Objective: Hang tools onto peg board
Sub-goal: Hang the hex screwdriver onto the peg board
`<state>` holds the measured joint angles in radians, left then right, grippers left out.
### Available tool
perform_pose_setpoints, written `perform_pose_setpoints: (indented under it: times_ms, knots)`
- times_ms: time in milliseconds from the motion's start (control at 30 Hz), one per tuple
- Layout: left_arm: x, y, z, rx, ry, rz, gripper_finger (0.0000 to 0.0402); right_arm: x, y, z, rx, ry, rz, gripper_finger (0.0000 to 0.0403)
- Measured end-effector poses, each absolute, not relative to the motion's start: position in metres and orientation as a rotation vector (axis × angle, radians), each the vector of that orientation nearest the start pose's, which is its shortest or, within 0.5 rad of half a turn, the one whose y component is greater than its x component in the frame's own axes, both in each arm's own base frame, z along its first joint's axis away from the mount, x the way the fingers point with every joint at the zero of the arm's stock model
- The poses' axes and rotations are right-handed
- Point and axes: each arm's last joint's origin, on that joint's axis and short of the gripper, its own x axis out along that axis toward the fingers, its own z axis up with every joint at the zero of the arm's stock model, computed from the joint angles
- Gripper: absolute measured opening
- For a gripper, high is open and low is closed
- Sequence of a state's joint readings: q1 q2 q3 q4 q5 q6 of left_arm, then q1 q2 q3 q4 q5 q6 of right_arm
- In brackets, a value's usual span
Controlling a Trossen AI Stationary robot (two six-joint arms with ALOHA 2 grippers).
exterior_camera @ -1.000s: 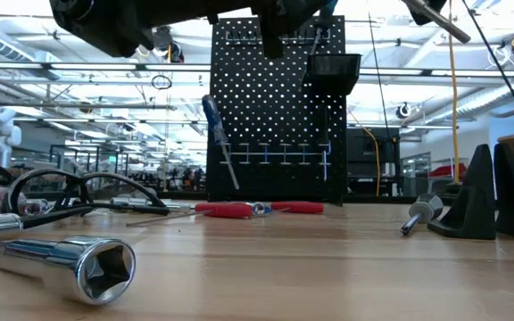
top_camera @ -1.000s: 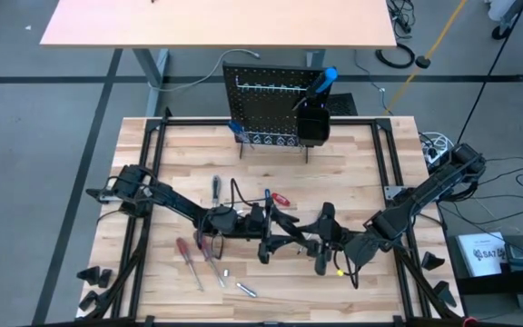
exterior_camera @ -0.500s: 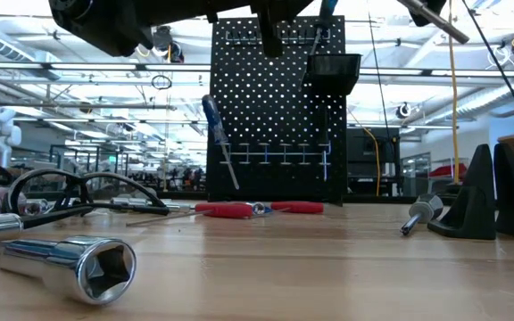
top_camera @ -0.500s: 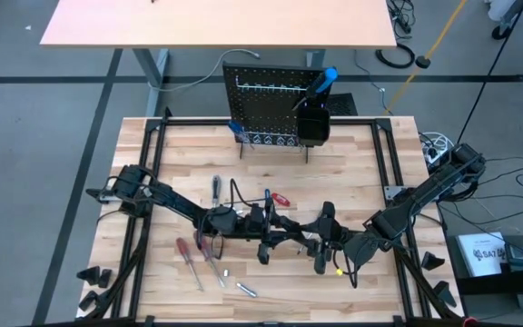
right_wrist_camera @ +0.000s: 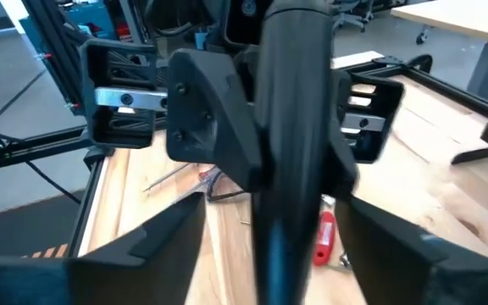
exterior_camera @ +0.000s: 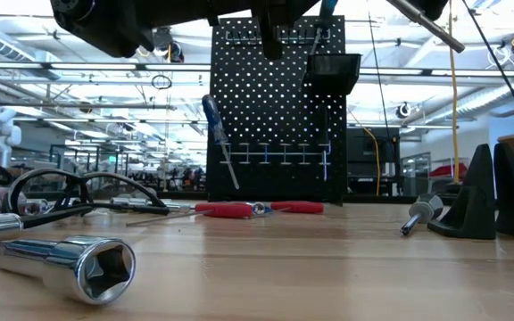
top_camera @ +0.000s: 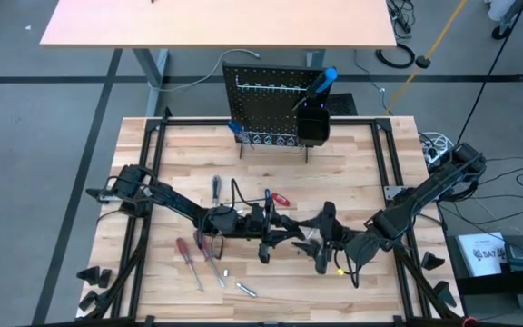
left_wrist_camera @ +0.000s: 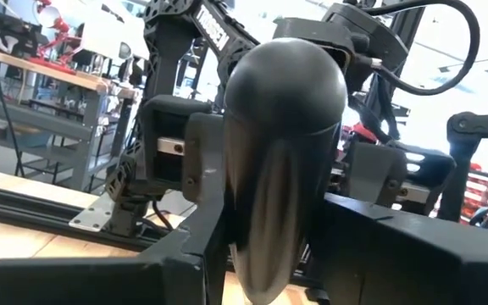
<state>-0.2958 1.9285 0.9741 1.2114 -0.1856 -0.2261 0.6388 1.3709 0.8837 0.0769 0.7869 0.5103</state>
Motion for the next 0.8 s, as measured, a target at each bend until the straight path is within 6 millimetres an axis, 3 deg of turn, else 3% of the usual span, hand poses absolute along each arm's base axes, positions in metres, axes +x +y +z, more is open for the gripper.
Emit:
perform_pose_setpoints:
  times_ms: [133,367,800]
  knots:
    - [0.381,-0.11,0.209,-0.279,-0.226,-0.13,0.0131,0.242,0.154,0.264,0.251,0.304,-0.241,0.0283]
    - [0.38,-0.102,0.216,-0.266,-0.202,-0.081,0.0131,0.232,0.154,0.26,0.292,0.347,-0.289,0.0273]
    - [0.345,-0.076,0.281,-0.041,-0.081,0.288,0.0131,0.224,0.151,0.25,0.468,0.39,-0.394,0.027]
